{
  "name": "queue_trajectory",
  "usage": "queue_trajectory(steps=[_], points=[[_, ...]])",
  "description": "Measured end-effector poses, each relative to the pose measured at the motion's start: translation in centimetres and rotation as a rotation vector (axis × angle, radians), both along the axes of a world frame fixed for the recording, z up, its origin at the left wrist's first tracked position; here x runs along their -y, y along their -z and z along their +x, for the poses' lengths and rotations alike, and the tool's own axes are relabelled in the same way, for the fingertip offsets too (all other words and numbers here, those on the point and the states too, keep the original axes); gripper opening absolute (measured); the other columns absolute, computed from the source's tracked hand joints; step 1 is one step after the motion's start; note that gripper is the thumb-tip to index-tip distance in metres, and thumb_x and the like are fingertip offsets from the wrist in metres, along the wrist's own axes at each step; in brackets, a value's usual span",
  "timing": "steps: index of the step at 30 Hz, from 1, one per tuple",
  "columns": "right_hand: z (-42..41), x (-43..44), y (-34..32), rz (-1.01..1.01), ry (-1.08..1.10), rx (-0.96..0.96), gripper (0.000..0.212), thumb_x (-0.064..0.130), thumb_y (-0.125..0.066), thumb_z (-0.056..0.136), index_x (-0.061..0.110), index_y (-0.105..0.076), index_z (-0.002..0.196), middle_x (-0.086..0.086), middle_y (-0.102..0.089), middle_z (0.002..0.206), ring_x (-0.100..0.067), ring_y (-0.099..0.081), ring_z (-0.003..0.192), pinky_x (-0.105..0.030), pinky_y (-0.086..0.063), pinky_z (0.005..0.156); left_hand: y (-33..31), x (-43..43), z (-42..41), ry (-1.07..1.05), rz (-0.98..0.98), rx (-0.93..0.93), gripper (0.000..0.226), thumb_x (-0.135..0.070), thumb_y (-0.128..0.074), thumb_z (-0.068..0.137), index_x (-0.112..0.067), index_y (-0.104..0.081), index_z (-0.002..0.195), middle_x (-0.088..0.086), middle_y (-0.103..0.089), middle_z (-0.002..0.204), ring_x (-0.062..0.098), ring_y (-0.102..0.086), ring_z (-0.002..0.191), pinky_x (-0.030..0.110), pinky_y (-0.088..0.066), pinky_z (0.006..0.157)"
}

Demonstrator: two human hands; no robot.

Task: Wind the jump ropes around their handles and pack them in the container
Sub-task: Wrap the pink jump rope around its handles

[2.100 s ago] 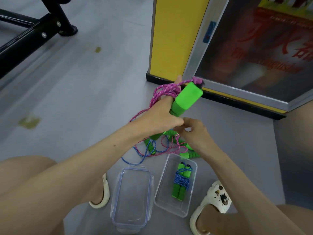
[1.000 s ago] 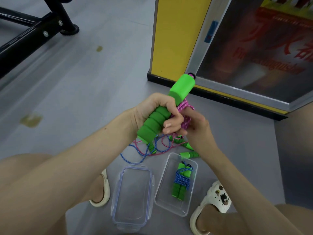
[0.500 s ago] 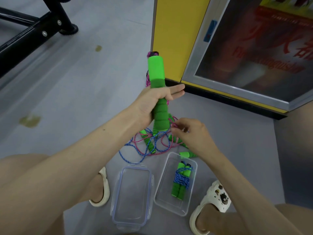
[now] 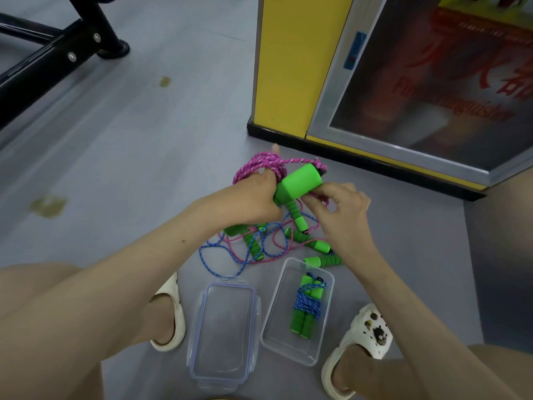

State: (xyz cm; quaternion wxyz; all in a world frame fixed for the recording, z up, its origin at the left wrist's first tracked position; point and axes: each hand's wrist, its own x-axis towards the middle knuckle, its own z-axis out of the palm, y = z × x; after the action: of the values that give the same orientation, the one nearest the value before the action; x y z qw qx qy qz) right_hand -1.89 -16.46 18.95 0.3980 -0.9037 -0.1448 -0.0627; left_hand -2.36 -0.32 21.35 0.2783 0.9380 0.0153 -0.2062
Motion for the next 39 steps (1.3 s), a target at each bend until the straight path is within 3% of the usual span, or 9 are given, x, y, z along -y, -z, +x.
queue_trajectory(steps=[4,10,15,20,26,30,33,36,39], points=[[-0.2,0.0,0.0,0.098,-0.034,-0.039,0.004,0.022,-0.066,0.084,0.025,-0.064,0.081,0.022,-0.054,0.076,-0.020,-0.053,0.087,-0.054,-0.040,0.089,-0.6,-0.4,0.2,-0.093,-0.430,-0.365,0.010,-0.006,-0.060,0.068,-0.004,-0.055,0.076,0.011,-0.063,0.061,0.027,-0.060,0.063,0.023,-0.043,0.055],[0.1,-0.1,-1.1,0.381,-0.072,-0.414,0.006,0.015,-0.061,0.090,0.020,-0.063,0.087,0.003,-0.065,0.084,-0.001,-0.058,0.078,-0.013,-0.045,0.075,-1.1,-1.2,-0.3,-0.040,-0.936,-0.561,0.019,-0.009,-0.047,0.059,-0.003,-0.051,0.041,0.010,-0.044,0.037,0.022,-0.047,0.039,0.024,-0.048,0.062],[0.2,-0.2,-1.4,0.685,-0.052,-0.673,0.013,0.021,-0.061,0.083,0.009,-0.063,0.087,0.000,-0.065,0.077,0.001,-0.062,0.066,-0.012,-0.048,0.063,-1.1,-1.6,-0.4,0.063,-1.268,-0.655,0.013,-0.009,-0.054,0.056,0.002,-0.053,0.063,0.004,-0.044,0.039,0.017,-0.046,0.038,0.030,-0.052,0.076],[0.4,0.2,-1.4,0.872,-0.087,-0.853,0.035,0.037,-0.060,0.075,0.005,-0.062,0.089,-0.006,-0.067,0.078,-0.013,-0.064,0.070,-0.020,-0.052,0.062,0.3,-1.1,-0.2,0.100,-1.543,-0.712,0.086,-0.017,-0.069,0.056,-0.001,-0.019,0.124,0.002,-0.053,0.048,0.017,-0.053,0.046,0.037,-0.043,0.088],[-0.1,-0.1,0.6,0.564,0.013,-0.720,0.025,0.016,-0.048,0.097,0.002,-0.065,0.084,-0.007,-0.062,0.070,-0.009,-0.055,0.060,-0.025,-0.045,0.067,-0.4,-0.1,-0.5,-0.078,-1.840,-0.545,0.051,-0.006,-0.068,0.057,0.008,-0.067,0.105,0.022,-0.071,0.097,0.032,-0.069,0.092,0.040,-0.051,0.094],[-0.6,-0.8,1.0,0.426,-0.100,-0.695,0.027,0.011,-0.049,0.097,0.014,-0.066,0.077,-0.005,-0.057,0.059,-0.008,-0.051,0.052,-0.022,-0.042,0.062,-0.4,0.6,0.0,-0.373,-1.850,-0.428,0.064,0.002,-0.046,0.066,0.001,-0.046,0.130,0.028,-0.060,0.124,0.035,-0.059,0.117,0.042,-0.039,0.109],[-0.7,-1.0,1.1,0.291,-0.175,-0.696,0.018,0.009,-0.052,0.095,0.004,-0.068,0.088,-0.009,-0.056,0.059,-0.005,-0.049,0.047,-0.017,-0.042,0.054,-0.6,1.0,0.0,-0.537,-1.616,-0.305,0.039,0.000,-0.043,0.075,-0.007,-0.051,0.113,0.017,-0.058,0.131,0.023,-0.055,0.124,0.039,-0.033,0.112],[-0.8,-1.0,1.3,0.235,-0.173,-0.685,0.021,0.010,-0.055,0.094,-0.005,-0.068,0.094,-0.020,-0.056,0.062,-0.009,-0.048,0.052,-0.020,-0.041,0.055,-0.5,1.0,0.1,-0.527,-1.243,-0.178,0.057,-0.010,-0.055,0.060,-0.011,-0.056,0.116,-0.003,-0.059,0.126,0.006,-0.057,0.103,0.027,-0.047,0.089],[-0.5,-0.7,1.0,0.207,-0.159,-0.638,0.022,0.014,-0.059,0.092,-0.003,-0.071,0.084,-0.003,-0.048,0.052,-0.006,-0.037,0.045,-0.019,-0.033,0.050,-0.2,1.0,0.0,-0.401,-0.916,-0.080,0.044,-0.009,-0.062,0.059,-0.014,-0.048,0.101,-0.002,-0.052,0.093,0.007,-0.049,0.073,0.027,-0.047,0.067]])
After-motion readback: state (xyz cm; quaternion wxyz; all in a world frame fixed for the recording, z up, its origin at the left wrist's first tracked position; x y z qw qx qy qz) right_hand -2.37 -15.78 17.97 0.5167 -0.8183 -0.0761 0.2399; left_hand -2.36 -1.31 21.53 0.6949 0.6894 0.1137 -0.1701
